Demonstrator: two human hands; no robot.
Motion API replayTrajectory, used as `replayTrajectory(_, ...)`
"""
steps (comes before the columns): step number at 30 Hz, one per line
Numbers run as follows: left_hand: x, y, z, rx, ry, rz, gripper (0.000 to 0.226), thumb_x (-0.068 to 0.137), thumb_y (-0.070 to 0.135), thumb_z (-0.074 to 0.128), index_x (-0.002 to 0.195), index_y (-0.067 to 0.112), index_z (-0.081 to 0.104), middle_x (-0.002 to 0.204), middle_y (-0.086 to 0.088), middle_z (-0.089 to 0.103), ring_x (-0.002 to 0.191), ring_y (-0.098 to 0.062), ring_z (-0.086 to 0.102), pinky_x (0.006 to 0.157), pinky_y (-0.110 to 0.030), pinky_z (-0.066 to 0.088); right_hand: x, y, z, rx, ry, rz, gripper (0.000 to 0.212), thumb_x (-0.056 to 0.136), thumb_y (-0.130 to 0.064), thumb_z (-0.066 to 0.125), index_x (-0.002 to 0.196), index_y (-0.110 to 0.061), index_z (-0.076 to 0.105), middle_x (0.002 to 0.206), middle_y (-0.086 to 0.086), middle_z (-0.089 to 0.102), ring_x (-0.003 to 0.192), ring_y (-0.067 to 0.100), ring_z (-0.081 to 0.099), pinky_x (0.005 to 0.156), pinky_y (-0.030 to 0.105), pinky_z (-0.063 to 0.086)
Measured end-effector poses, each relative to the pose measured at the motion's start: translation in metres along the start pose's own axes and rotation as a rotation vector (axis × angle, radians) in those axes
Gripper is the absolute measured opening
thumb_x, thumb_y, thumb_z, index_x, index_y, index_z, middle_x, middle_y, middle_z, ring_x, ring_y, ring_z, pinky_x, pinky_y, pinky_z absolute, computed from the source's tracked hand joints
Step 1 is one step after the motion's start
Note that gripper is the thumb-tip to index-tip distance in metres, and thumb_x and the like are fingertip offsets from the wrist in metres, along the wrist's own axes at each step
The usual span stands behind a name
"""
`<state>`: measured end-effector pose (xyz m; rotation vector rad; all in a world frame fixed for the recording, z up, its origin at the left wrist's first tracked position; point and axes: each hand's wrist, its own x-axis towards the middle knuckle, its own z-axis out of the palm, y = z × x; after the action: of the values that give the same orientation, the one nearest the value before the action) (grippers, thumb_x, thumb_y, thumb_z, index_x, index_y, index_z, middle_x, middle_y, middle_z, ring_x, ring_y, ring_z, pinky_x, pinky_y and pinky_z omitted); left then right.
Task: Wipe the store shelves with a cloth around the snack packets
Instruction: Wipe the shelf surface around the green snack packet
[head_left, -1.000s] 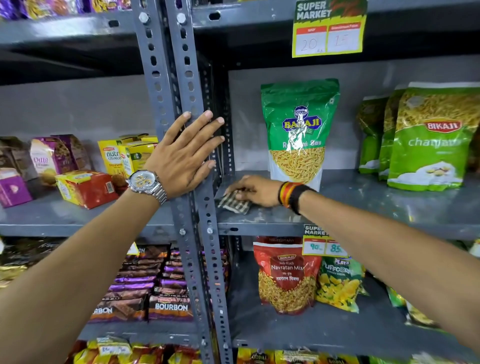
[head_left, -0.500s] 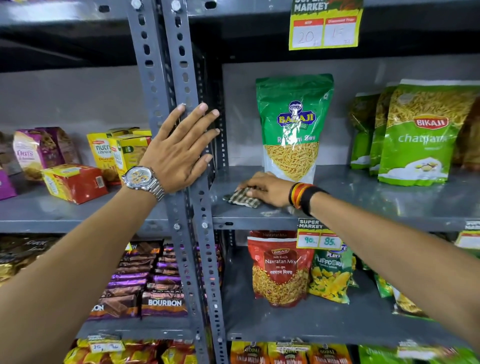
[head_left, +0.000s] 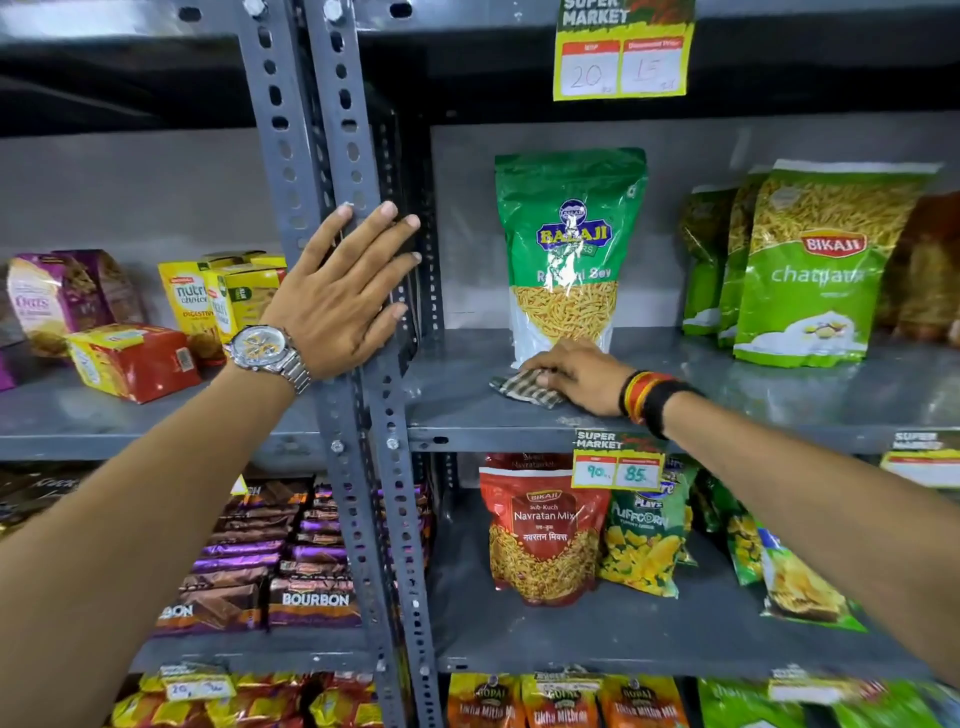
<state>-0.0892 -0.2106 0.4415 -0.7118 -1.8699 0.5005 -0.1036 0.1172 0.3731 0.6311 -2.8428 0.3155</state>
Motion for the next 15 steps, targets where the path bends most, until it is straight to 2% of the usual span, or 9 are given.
replayTrajectory(2,0.000,0.001,-0.005,-0.020,-0.024,-0.009,0.058,0.103,0.039,0.028,0.150,0.006,0.038,0.167,-0.011,0.015,0.154,-0.028,0.003,0.123,-0.056,0.008,-0.012,0.003,-0.003,-0.005,-0.027,0.006,0.031,0.100,-0.034,0.043,0.129,-0.037,0.053,0.099,0.002,0.047,0.110,0.027,0.044,0.098,0.046,0.038)
replayTrajectory(4,0.000,0.007,-0.009,-0.061,-0.042,-0.043,0.059,0.103,0.039,0.027,0.148,0.004,0.040,0.166,-0.013,0.015,0.154,-0.029,0.003,0.122,-0.057,0.009,-0.035,0.008,-0.022,0.018,-0.156,-0.056,0.031,0.100,-0.033,0.043,0.129,-0.034,0.054,0.104,0.005,0.050,0.106,0.023,0.047,0.096,0.038,0.039)
replayTrajectory(7,-0.001,0.031,-0.014,-0.143,-0.072,-0.052,0.059,0.102,0.040,0.028,0.147,0.003,0.042,0.165,-0.015,0.018,0.154,-0.032,0.006,0.122,-0.057,0.010,-0.077,0.025,-0.056,0.032,-0.306,-0.118,0.030,0.099,-0.028,0.047,0.127,-0.024,0.057,0.100,-0.009,0.053,0.097,0.010,0.053,0.085,0.014,0.038)
replayTrajectory(8,-0.002,0.045,-0.014,-0.171,-0.077,-0.036,0.059,0.102,0.040,0.028,0.145,0.003,0.044,0.164,-0.016,0.022,0.153,-0.032,0.009,0.122,-0.056,0.010,-0.087,0.032,-0.066,0.031,-0.304,-0.100,0.029,0.099,-0.027,0.048,0.126,-0.023,0.058,0.098,-0.012,0.052,0.095,0.008,0.054,0.082,0.011,0.037)
replayTrajectory(11,0.002,0.102,-0.007,-0.340,-0.160,0.016,0.059,0.103,0.044,0.030,0.143,0.005,0.047,0.157,-0.018,0.038,0.149,-0.033,0.025,0.121,-0.052,0.020,-0.089,0.057,-0.080,0.069,-0.148,-0.022,0.030,0.099,-0.026,0.048,0.127,-0.024,0.059,0.110,-0.003,0.057,0.107,0.016,0.055,0.087,0.023,0.040)
replayTrajectory(15,0.013,0.179,0.003,-0.574,-0.344,-0.017,0.070,0.102,0.058,0.021,0.145,0.009,0.044,0.151,-0.017,0.046,0.139,-0.032,0.043,0.113,-0.048,0.039,-0.062,0.059,-0.062,0.118,0.001,-0.001,0.032,0.099,-0.022,0.048,0.129,-0.019,0.058,0.090,-0.012,0.049,0.104,0.017,0.050,0.082,0.019,0.032)
